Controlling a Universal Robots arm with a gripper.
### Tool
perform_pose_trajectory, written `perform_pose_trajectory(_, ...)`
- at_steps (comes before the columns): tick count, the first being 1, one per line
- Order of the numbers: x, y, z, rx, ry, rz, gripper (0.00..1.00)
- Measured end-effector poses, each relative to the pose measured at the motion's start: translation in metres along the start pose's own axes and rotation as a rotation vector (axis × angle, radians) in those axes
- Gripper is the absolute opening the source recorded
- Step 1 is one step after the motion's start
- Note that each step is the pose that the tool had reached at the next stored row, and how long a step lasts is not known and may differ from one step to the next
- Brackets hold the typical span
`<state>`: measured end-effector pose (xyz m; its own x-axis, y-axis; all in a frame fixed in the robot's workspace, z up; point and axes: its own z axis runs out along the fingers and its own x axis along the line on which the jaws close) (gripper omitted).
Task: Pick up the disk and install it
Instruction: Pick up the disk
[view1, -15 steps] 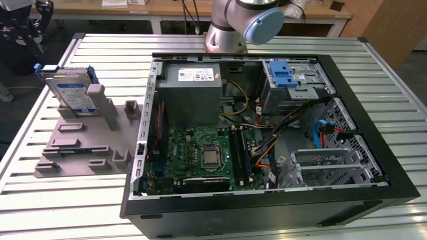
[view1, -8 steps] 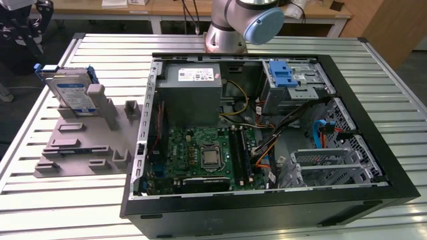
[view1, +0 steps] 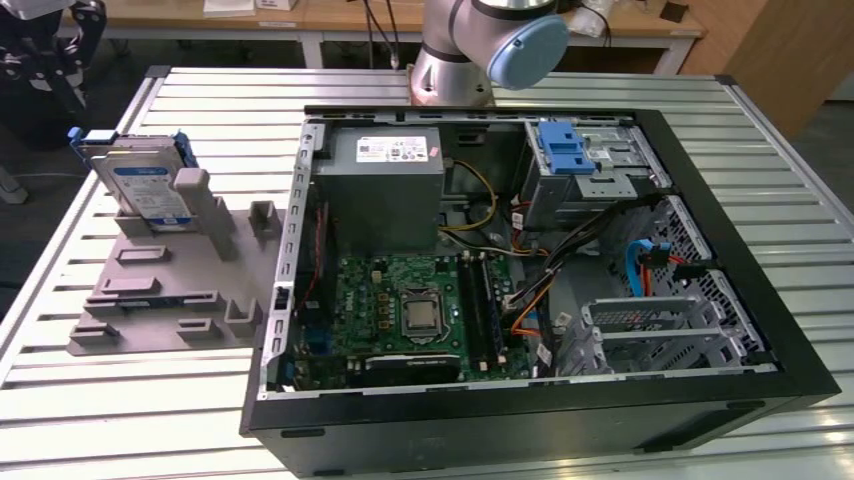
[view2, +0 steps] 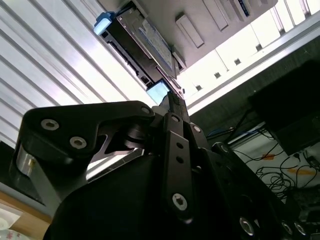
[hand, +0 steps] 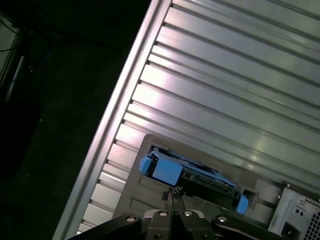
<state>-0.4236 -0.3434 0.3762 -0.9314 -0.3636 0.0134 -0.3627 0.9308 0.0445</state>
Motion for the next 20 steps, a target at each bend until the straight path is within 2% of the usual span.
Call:
perform_pose_trajectory(3, 0.0003, 0.0001, 0.0000, 0.0004, 0.0013, -0.029, 0.11)
perform_pose_trajectory(13, 0.0005, 0.0002, 0.0000, 0.0022, 0.0074, -0.167, 0.11)
perform_pose_trajectory(20, 0.0005, 0.0002, 0.0000, 0.0024, 0.0079, -0.176, 0.11)
